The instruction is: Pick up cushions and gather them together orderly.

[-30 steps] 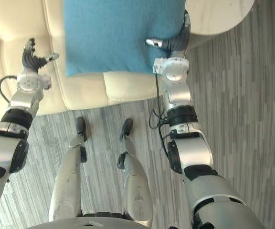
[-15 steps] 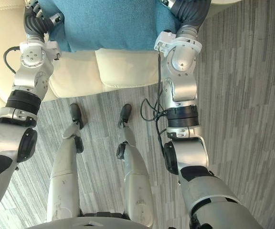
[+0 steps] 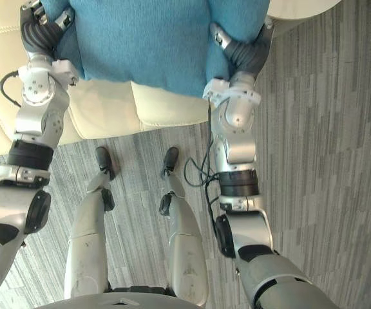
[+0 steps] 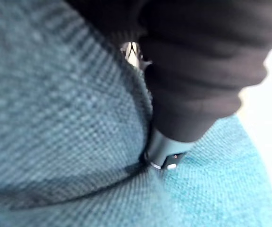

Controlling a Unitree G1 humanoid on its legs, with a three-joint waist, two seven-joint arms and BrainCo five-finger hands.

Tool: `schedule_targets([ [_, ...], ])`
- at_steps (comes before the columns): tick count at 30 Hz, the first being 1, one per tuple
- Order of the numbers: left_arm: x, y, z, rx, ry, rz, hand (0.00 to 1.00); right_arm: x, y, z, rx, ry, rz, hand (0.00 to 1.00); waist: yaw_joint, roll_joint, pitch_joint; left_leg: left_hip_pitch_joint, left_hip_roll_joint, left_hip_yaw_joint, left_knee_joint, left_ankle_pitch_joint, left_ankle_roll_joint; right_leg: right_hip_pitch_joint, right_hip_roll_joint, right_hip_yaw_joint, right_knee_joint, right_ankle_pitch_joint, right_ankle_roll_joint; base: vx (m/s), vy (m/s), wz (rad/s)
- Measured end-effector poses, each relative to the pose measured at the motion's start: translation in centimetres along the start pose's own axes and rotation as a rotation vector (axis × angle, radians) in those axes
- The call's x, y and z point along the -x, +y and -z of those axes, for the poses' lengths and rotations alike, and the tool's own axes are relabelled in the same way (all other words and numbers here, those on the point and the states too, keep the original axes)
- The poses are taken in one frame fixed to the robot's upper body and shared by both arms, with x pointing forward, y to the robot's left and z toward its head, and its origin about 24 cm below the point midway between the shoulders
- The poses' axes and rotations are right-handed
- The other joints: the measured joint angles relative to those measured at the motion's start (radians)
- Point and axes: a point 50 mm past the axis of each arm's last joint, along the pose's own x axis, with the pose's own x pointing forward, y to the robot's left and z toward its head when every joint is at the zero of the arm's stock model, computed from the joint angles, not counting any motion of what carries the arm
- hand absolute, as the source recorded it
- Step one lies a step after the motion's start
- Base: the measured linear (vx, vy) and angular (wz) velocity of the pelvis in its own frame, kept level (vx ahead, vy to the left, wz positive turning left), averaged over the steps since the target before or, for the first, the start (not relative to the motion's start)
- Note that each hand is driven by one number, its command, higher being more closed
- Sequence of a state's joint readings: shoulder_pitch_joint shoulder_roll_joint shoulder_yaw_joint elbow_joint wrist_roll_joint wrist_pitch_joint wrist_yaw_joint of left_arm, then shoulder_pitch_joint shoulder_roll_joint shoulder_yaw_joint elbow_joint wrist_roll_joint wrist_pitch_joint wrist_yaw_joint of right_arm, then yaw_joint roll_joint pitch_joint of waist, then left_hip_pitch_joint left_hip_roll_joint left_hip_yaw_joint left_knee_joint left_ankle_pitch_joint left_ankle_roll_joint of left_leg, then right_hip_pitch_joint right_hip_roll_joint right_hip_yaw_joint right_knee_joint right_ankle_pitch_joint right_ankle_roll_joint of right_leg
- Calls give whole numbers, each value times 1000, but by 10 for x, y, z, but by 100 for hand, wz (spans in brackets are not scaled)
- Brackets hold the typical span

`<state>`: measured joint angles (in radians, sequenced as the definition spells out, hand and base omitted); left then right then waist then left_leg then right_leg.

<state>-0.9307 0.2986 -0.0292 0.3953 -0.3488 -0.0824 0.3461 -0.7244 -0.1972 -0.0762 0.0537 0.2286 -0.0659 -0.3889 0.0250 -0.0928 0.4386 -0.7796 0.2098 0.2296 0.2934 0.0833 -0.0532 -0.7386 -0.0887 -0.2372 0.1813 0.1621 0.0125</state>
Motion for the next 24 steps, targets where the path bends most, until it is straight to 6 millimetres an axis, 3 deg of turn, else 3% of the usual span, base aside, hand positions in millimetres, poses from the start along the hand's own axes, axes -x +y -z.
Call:
schedule_targets([
  [5,65,12,33,21,66,-4,100,58,-28,23,88,104,-16,100,-12,12,-15,161,-32,-25,-42,-8,-16,114,-39,-28,106,-109,3,106,-32,30],
  [6,86,18,49,4,126,-20,100,77,-35,32,128,155,-28,100,-17,20,-79,173,-45,-33,-65,-14,-21,111,-54,-36,132,-142,5,116,-27,32],
  [9,121,28,57,-4,168,-37,100,101,-44,41,169,221,-55,100,-17,36,-98,253,-60,-39,-81,-18,-25,175,-73,-48,164,-178,11,146,-14,23],
  [12,160,40,67,-19,248,-63,100,133,-51,45,220,295,-97,100,-12,62,-132,369,-80,-44,-138,-17,-25,272,-84,-57,166,-210,22,103,-16,14],
  [13,181,47,74,-36,306,-76,100,148,-55,48,251,338,-129,100,-11,79,-170,419,-89,-43,-179,-10,-25,310,-86,-58,153,-215,27,117,6,7],
  [16,216,58,86,-81,414,-87,100,173,-61,56,295,432,-173,100,-13,120,-248,498,-97,-58,-228,-7,-24,395,-82,-77,105,-215,33,134,25,7],
  [24,258,71,91,-115,537,-116,100,200,-66,63,286,540,-186,100,-15,130,-323,631,-97,-94,-279,-3,-25,585,-55,-110,-25,-180,52,54,25,12],
])
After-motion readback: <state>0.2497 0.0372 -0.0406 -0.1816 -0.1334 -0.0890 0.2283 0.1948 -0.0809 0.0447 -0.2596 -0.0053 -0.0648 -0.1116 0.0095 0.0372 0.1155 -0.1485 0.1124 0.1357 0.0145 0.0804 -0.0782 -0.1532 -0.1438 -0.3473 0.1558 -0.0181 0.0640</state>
